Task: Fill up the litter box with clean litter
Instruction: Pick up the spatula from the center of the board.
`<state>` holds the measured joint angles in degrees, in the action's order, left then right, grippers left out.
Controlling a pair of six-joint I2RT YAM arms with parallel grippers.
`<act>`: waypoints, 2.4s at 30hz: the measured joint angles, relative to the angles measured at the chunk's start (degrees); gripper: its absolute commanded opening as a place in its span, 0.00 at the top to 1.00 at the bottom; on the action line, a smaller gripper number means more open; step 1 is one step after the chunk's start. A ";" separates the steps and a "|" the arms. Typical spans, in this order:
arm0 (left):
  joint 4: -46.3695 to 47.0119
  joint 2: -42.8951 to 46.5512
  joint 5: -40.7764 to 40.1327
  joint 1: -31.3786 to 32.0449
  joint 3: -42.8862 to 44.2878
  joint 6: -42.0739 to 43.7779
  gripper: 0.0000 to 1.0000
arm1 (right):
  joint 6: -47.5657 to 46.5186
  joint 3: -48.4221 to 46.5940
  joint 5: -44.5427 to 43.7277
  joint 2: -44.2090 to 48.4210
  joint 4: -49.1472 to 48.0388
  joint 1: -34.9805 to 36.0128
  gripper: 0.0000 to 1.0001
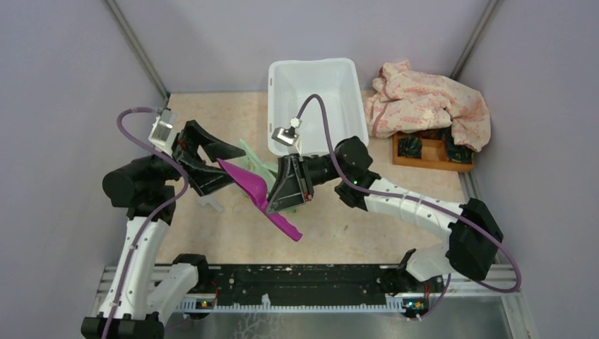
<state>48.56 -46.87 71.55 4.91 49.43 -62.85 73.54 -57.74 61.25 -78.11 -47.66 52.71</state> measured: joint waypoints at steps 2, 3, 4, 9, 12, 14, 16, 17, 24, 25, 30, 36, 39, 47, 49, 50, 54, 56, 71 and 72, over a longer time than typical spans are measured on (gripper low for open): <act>-3.06 0.00 0.04 0.00 1.18 2.08 0.25 | 0.00 0.39 0.37 -0.15 1.09 0.00 1.00; -4.37 0.07 0.13 0.00 1.66 3.04 0.29 | -0.02 0.79 0.55 -0.15 1.49 0.00 1.00; -5.60 0.13 0.55 0.00 2.10 3.98 0.34 | -0.04 1.18 0.63 -0.15 1.64 0.00 1.00; -9.79 0.70 2.62 0.26 2.45 7.26 0.62 | 0.00 2.03 1.16 -0.13 2.86 -0.04 1.00; -11.61 1.29 3.54 0.44 2.45 8.20 0.69 | 0.02 2.14 1.79 -0.20 3.41 -0.09 1.00; -12.59 1.73 4.00 0.57 2.45 8.81 0.70 | 0.15 2.14 2.62 -0.20 3.41 -0.09 1.00; -13.42 2.16 4.48 0.74 2.45 9.38 0.71 | 0.70 1.95 3.80 -0.55 3.15 -0.09 1.00; -13.94 2.36 4.55 0.85 2.45 9.66 0.71 | 1.07 1.51 4.61 -0.94 3.06 -0.09 1.00; -18.58 3.58 5.46 2.10 2.45 13.25 1.00 | 3.04 -2.40 11.50 -4.20 4.00 -0.24 1.00; -19.74 3.96 5.57 2.27 2.45 14.12 1.00 | 3.10 -2.51 12.31 -4.50 4.07 -0.39 1.00; -26.03 4.44 4.37 2.51 3.32 18.47 1.00 | 3.26 -3.13 13.94 -4.90 5.09 -1.81 0.72; -40.41 1.31 -1.11 2.51 7.93 25.62 1.00 | -6.67 -6.01 11.93 -2.78 23.23 -8.63 0.38; -47.30 -0.98 -4.04 2.54 10.16 26.84 1.00 | -20.15 -12.63 6.29 -1.70 43.15 -11.41 0.30; -62.05 -5.99 -10.08 2.99 18.10 27.45 1.00 | -49.86 -17.46 -24.55 10.19 71.73 -11.45 0.02; -65.20 -7.52 -11.78 3.02 20.33 26.38 1.00 | -55.36 -13.90 -32.96 16.02 72.59 -9.90 0.02; -66.51 -8.26 -12.63 3.10 21.31 25.94 1.00 | -58.12 -11.50 -37.05 19.39 72.52 -8.90 0.02; -73.70 -11.15 -16.57 3.48 24.96 24.48 1.00 | -66.29 -3.63 -50.16 31.21 72.13 -5.77 0.02; -77.53 -12.79 -19.41 3.45 26.77 23.54 1.00 | -69.51 -2.01 -55.17 34.45 72.11 -5.11 0.02; -96.91 -16.74 -33.51 3.32 32.22 16.52 1.00 | -77.00 3.65 -53.88 40.50 67.91 -4.70 0.16; -97.53 -16.63 -33.48 3.32 32.22 15.74 1.00 | -77.09 3.63 -51.71 40.09 67.65 -4.70 0.17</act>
<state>-48.97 -63.51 38.06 8.23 81.65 -47.11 -3.55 -54.11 9.54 -38.02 19.99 48.01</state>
